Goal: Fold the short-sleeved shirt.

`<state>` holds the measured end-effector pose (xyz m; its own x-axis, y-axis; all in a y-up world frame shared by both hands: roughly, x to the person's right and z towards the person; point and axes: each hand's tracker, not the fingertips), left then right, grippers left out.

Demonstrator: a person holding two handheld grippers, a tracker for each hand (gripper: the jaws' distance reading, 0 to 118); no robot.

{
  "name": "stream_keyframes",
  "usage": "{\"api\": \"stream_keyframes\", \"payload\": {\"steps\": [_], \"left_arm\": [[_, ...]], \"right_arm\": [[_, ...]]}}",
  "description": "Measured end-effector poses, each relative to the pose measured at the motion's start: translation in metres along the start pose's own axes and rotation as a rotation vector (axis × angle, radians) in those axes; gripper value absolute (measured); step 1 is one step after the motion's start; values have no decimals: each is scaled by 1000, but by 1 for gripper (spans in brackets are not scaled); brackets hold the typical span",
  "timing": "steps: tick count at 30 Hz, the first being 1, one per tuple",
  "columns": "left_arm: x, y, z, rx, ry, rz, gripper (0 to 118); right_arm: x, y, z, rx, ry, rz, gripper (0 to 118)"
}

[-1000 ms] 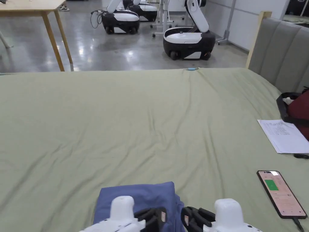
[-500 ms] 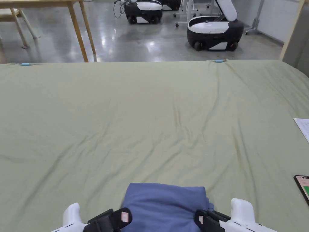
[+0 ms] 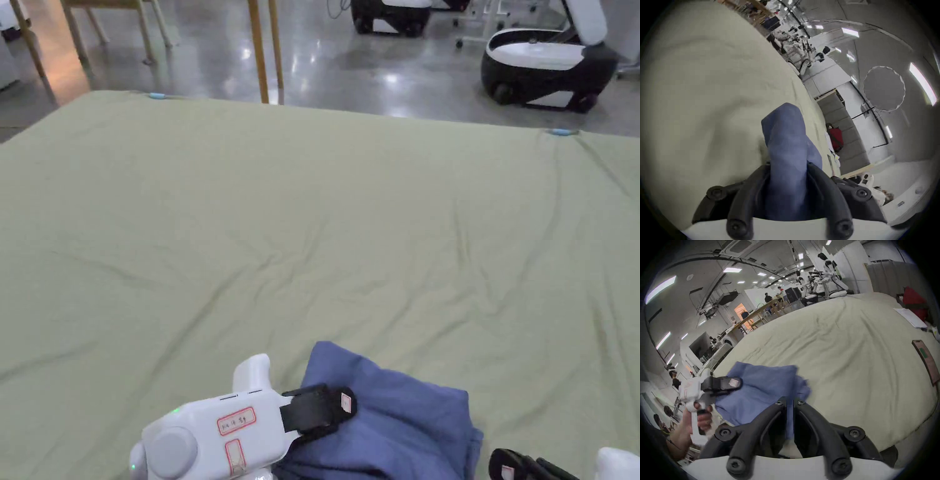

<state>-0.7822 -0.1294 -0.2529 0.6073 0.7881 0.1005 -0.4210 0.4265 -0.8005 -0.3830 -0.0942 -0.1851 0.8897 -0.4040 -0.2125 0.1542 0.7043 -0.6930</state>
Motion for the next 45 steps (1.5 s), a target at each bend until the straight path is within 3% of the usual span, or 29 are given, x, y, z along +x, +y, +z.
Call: {"api": "stream_keyframes", "payload": {"steps": [5,11,13,19,21,22,23,25,27,28,29,30,31,32,39,43,45], "left_arm": [[-59,71,114,37,261,-203,22],[-139,167,236,84,563,-245,22],[-166,188,266,84,655,-253,22],[-232,222,295,41,672,-125,24],[-225,221,294,112,735,-133,85],[-221,219,299,161,709,-147,105],[-215,219,307,240,663,-135,108],[-194,218,316,326,727,-90,108],[-159,208,317,377,802,-183,108],[-139,202,311,411,817,-232,107],[-120,196,303,420,796,-262,98],[-96,188,291,436,781,-297,79],[-77,183,282,461,771,-340,45],[-51,176,265,486,757,-383,0],[137,149,151,688,589,-726,0],[225,147,118,747,538,-848,0],[260,150,105,771,567,-853,0]], "right_arm": [[-36,-6,-9,-15,3,87,10],[-78,-16,-28,-27,51,116,10],[-89,-19,-32,-38,48,161,10],[-98,-22,-38,-80,37,217,10],[-97,-18,-35,-74,27,225,10],[-96,-15,-33,-67,26,223,10],[-95,-12,-30,-59,28,219,10],[-90,-6,-25,-44,30,216,10],[-85,-1,-21,-32,24,224,10],[-80,3,-19,-27,22,223,10],[-75,7,-17,-20,17,221,9],[-71,15,-12,-10,7,216,10],[-67,27,-8,8,-22,214,10],[-63,42,-1,41,-69,215,10],[-71,191,42,489,-271,325,10],[-83,245,57,602,-317,412,10],[-83,260,61,636,-329,406,10]]}}
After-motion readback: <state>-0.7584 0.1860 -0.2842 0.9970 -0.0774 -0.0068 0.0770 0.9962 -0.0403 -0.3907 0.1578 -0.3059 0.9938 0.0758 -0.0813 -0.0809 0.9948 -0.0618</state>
